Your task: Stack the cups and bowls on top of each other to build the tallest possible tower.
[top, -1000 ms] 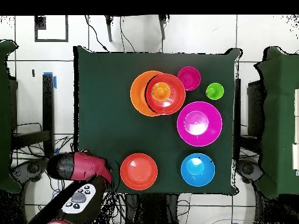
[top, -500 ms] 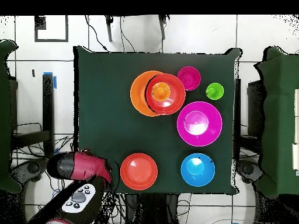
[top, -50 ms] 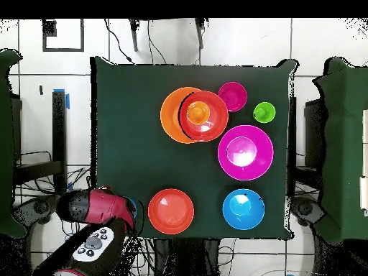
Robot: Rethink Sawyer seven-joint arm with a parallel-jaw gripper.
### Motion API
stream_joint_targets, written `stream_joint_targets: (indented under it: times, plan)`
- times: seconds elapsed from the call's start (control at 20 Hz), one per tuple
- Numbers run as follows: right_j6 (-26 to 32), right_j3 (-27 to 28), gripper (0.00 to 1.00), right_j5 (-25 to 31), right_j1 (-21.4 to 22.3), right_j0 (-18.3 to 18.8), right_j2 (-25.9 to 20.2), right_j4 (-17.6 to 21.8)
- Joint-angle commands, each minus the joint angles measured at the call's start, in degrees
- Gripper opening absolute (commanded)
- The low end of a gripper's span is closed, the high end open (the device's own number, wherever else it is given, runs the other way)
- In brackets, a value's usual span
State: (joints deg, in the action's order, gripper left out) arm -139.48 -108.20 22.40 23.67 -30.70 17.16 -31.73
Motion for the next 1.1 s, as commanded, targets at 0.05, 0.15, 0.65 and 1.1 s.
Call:
stream_joint_targets:
  times: [0.05,0.15,0.65,1.1]
  plan:
    - [-14.7,2.3,1.0,1.5,-1.6,-1.5,-3.2,-3.0]
    - [-14.9,2.5,1.0,1.5,-1.8,-1.9,-3.0,-3.2]
    - [-15.0,2.6,1.0,0.5,-2.8,-1.9,-3.0,-3.9]
    - [-14.0,3.0,1.0,-1.9,-4.4,-1.0,-3.5,-4.2]
